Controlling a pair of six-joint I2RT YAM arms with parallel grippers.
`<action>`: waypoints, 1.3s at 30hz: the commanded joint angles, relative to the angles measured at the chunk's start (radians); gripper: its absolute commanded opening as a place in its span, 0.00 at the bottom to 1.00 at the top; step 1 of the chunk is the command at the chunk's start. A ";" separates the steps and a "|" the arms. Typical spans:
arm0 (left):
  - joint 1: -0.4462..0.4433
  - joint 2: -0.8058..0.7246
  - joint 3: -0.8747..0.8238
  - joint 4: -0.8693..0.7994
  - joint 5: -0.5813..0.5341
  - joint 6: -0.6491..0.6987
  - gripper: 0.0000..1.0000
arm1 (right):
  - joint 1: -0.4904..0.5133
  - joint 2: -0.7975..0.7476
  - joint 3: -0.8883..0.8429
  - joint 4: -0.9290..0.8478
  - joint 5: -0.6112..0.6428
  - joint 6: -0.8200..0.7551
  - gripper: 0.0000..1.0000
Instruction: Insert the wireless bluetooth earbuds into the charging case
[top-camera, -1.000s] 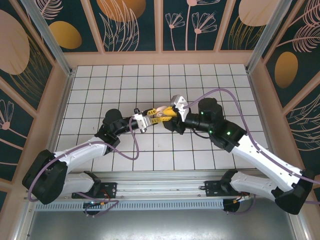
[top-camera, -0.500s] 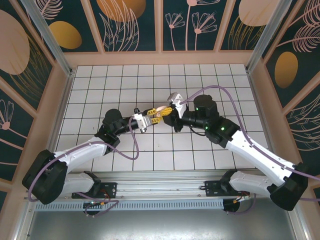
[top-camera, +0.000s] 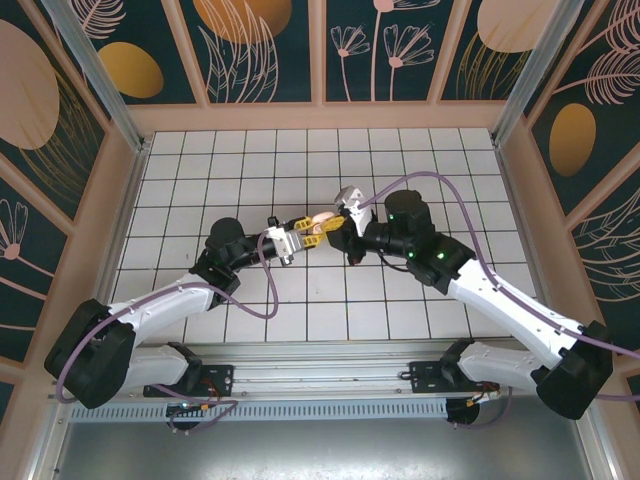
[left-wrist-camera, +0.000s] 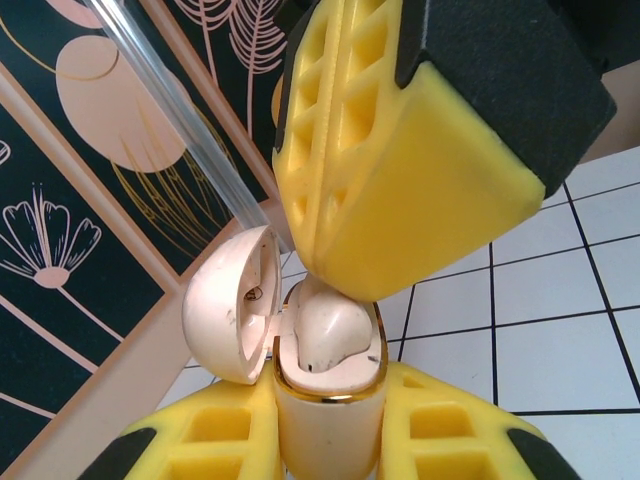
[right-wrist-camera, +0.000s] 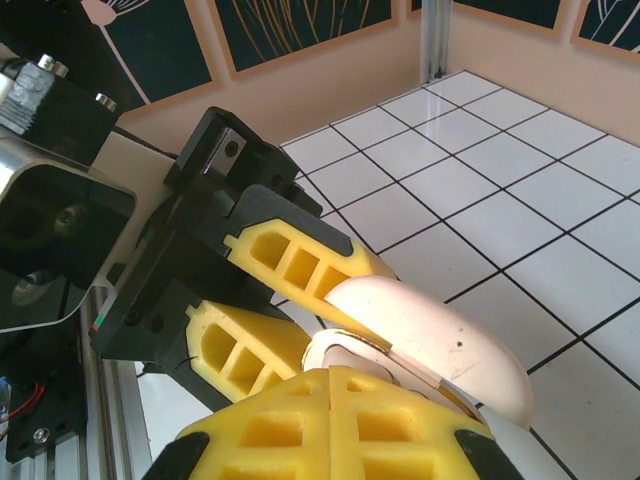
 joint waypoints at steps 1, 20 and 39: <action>-0.006 -0.009 0.017 0.079 0.053 -0.016 0.18 | -0.009 -0.010 -0.021 0.001 -0.016 -0.008 0.10; -0.005 0.002 0.042 0.045 0.181 -0.015 0.18 | -0.230 -0.022 0.055 -0.035 -0.416 -0.131 0.74; -0.006 0.049 0.103 -0.017 0.023 -0.183 0.20 | -0.274 -0.105 -0.048 0.057 -0.578 -0.077 0.56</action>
